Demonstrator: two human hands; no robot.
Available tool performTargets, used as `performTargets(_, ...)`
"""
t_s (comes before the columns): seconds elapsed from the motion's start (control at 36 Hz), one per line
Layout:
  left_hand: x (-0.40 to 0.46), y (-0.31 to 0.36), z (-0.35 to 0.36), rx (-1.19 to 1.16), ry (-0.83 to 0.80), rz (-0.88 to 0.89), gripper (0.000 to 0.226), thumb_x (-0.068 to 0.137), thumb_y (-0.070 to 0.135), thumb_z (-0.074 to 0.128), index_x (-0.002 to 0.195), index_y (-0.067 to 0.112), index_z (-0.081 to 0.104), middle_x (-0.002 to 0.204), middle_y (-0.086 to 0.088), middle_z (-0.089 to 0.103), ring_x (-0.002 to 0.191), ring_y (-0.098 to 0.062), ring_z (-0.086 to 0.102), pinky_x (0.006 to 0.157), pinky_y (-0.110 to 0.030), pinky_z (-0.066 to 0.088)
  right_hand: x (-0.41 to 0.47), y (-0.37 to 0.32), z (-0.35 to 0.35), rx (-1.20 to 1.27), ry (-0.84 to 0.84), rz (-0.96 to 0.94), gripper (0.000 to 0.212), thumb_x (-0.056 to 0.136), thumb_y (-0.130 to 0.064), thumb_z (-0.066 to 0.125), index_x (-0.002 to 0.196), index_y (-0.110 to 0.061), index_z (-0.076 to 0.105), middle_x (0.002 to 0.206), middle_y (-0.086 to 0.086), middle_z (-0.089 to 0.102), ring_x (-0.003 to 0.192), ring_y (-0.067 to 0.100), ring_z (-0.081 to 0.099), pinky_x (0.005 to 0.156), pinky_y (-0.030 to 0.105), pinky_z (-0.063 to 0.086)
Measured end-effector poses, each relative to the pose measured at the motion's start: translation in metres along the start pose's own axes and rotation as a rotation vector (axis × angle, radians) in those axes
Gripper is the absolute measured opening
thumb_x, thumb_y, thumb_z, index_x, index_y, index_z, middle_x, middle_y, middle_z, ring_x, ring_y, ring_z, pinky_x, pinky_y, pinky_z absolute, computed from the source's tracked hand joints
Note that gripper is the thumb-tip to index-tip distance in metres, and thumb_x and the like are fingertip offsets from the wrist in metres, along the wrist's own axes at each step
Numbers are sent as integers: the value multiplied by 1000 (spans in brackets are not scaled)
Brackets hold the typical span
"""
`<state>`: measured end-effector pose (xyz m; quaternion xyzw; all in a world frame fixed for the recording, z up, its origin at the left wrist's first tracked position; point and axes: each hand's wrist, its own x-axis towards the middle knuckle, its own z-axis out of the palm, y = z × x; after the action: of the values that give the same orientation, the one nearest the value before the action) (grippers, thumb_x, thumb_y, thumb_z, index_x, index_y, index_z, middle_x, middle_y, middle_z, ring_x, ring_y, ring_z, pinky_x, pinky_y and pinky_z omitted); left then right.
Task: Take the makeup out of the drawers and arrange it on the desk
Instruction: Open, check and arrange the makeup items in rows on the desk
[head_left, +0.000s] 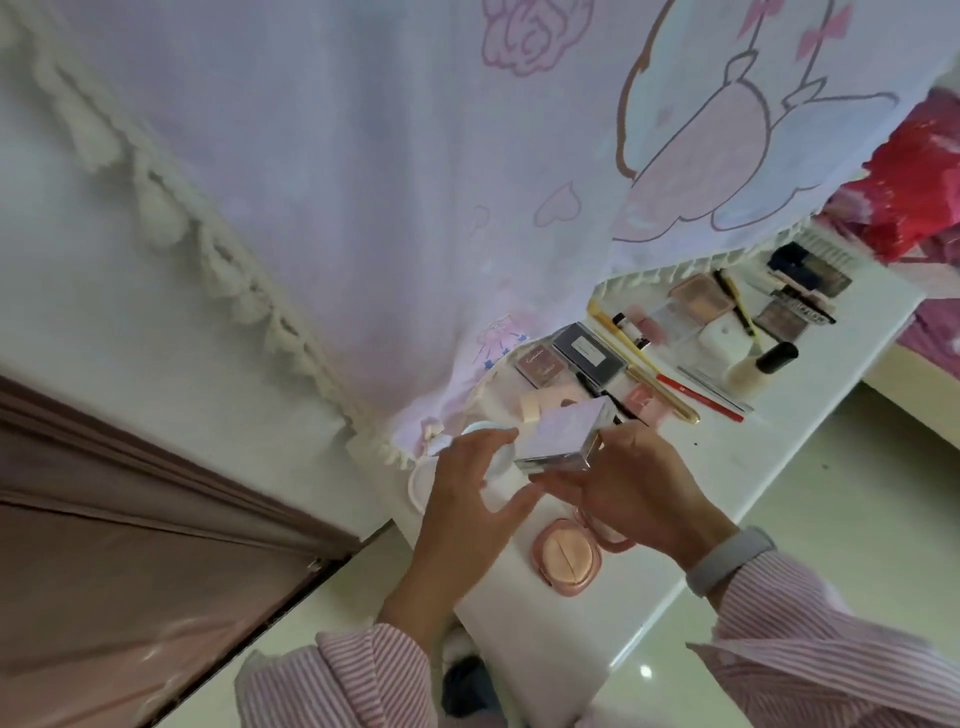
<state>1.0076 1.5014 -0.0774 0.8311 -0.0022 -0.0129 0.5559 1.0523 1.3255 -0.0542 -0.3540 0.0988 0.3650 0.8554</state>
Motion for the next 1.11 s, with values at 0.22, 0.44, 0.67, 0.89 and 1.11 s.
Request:
performTargets(0.22, -13, 3, 20, 58, -30, 118, 45, 74, 17, 76, 107, 41, 59, 110, 6, 60, 102, 6, 49, 79, -7, 41, -31, 12, -9, -183, 220, -42, 28, 95, -12, 42, 117, 2, 49, 88, 15, 57, 61, 15, 61, 50, 22, 48)
performTargets(0.44, -39, 19, 51, -203, -102, -220, 38, 82, 18, 68, 107, 42, 54, 102, 13, 65, 94, 5, 59, 78, -9, 46, -64, 23, -38, -270, 324, 138, 25, 86, -11, 55, 106, 4, 53, 85, 17, 46, 64, 17, 46, 51, 20, 42)
performTargets(0.67, -68, 39, 95, -259, -6, -350, 15, 87, 23, 62, 87, 37, 67, 84, 14, 69, 85, -1, 63, 82, -26, 52, -106, 37, -55, -596, 151, 334, 29, 94, -26, 51, 120, -13, 55, 111, 15, 60, 81, 21, 65, 65, 23, 51)
performTargets(0.89, -79, 54, 111, -388, -50, -526, 14, 90, 37, 57, 86, 37, 70, 108, 1, 64, 104, -18, 59, 83, -30, 49, -129, 31, -68, -1069, 158, 161, 23, 85, -5, 63, 105, 3, 56, 102, 18, 61, 91, 31, 64, 81, 36, 55)
performTargets(1.11, -91, 61, 127, -693, -53, -807, 27, 92, 39, 55, 113, 23, 61, 109, -3, 67, 93, -23, 68, 78, -37, 56, -135, 35, -68, -1244, 93, -32, 32, 93, -15, 44, 91, -37, 66, 85, 5, 71, 81, 28, 66, 82, 42, 55)
